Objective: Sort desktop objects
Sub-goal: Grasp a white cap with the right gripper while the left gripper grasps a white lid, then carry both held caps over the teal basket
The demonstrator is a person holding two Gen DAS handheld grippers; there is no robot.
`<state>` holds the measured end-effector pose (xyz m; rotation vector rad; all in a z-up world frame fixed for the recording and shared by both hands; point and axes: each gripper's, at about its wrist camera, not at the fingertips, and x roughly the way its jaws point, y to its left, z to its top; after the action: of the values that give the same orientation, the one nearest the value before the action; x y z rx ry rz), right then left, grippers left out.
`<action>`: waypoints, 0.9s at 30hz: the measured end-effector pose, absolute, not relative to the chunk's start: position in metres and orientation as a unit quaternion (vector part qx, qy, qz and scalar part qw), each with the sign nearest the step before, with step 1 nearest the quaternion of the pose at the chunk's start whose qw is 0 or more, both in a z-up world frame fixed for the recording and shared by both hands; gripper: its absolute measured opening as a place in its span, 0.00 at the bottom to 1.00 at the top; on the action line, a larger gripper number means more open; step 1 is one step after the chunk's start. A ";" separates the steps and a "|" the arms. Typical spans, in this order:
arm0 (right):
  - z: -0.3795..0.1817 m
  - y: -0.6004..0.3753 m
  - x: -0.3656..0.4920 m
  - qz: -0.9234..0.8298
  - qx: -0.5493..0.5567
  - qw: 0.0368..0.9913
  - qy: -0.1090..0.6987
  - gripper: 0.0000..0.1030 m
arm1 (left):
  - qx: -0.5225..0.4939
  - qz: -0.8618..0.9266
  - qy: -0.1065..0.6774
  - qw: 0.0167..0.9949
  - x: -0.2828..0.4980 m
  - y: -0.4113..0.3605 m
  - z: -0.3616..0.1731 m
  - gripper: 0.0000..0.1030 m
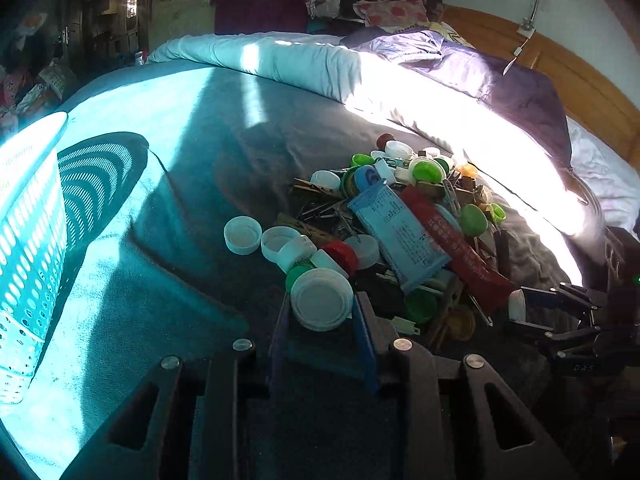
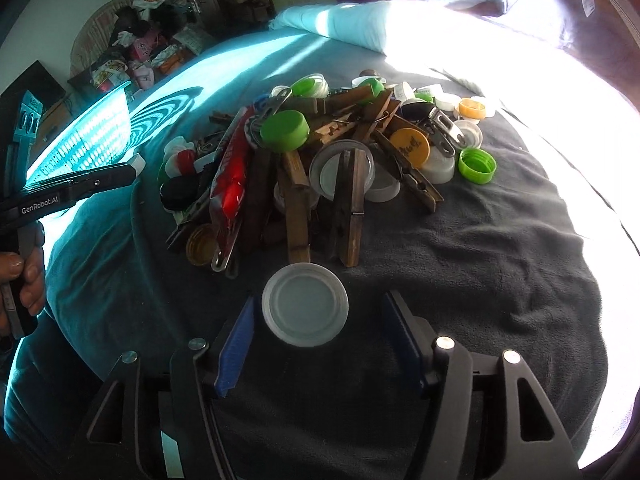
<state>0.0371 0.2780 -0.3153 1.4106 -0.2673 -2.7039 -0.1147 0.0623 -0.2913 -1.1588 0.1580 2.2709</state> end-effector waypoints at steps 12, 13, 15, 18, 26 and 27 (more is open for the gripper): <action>-0.269 0.286 0.047 -0.900 0.425 0.020 -0.095 0.37 | -0.387 0.878 0.060 0.274 -0.088 0.051 -0.228 0.31; -0.262 0.286 0.048 -0.903 0.419 0.019 -0.094 0.37 | -0.385 0.880 0.060 0.272 -0.087 0.049 -0.222 0.31; -0.247 0.284 0.047 -0.909 0.406 0.017 -0.092 0.37 | -0.376 0.885 0.060 0.267 -0.084 0.044 -0.210 0.31; -0.222 0.282 0.043 -0.919 0.386 0.017 -0.084 0.37 | -0.363 0.893 0.055 0.259 -0.080 0.035 -0.190 0.31; -0.160 0.267 0.016 -0.938 0.339 0.021 -0.062 0.37 | -0.316 0.920 0.051 0.228 -0.079 -0.001 -0.135 0.31; -0.154 0.263 0.011 -0.940 0.335 0.023 -0.058 0.37 | -0.313 0.922 0.049 0.224 -0.080 -0.007 -0.130 0.31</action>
<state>0.0114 0.2631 -0.1536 1.0373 -0.1808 -2.9116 -0.0804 -0.0070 -0.1301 -0.8645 0.1341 2.5445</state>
